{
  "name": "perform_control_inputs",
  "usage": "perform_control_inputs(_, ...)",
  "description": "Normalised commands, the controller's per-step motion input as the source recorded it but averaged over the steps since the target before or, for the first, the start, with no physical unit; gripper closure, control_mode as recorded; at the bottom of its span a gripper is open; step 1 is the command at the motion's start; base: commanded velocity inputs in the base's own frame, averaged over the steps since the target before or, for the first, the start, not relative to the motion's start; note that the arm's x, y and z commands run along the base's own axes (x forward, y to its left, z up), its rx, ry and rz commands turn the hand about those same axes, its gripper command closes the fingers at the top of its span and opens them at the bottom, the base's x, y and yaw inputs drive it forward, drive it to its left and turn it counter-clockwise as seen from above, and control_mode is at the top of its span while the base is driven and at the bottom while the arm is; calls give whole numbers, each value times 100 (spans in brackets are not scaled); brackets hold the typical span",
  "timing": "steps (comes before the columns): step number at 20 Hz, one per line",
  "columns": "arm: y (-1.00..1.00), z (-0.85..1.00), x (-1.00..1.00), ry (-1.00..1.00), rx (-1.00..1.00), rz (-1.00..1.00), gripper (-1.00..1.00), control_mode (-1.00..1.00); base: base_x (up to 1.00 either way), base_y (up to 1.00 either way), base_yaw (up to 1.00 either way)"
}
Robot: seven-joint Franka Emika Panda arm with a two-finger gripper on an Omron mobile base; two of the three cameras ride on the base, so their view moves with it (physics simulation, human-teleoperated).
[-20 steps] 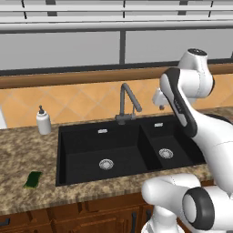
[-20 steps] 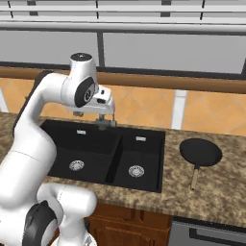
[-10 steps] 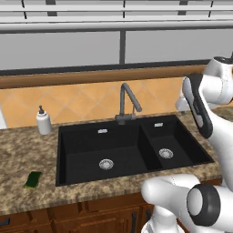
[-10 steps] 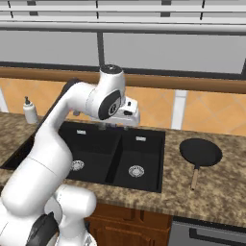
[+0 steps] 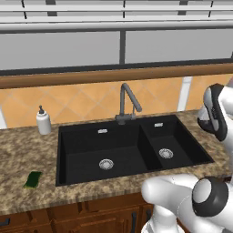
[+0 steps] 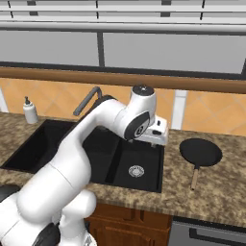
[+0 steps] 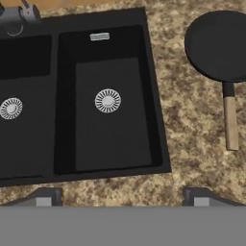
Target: Pick the pan and sponge and place them into the sink. Then turn on the water.
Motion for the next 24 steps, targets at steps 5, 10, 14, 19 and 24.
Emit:
perform_control_inputs(5, -93, -47, -8, 0, 0, -10, -100, -100, 0, 0, 0)
perform_control_inputs(10, -79, -49, -1, 2, 0, -3, -100, -100, 0, 0, 0)
perform_control_inputs(14, -65, -47, 0, 7, 0, -1, -100, -100, 0, 0, 0)
perform_control_inputs(19, -64, -44, 0, 5, 0, 0, -100, -100, 0, 0, 0)
perform_control_inputs(24, -47, -36, 2, 4, 1, 0, -100, -100, 0, 0, 0)
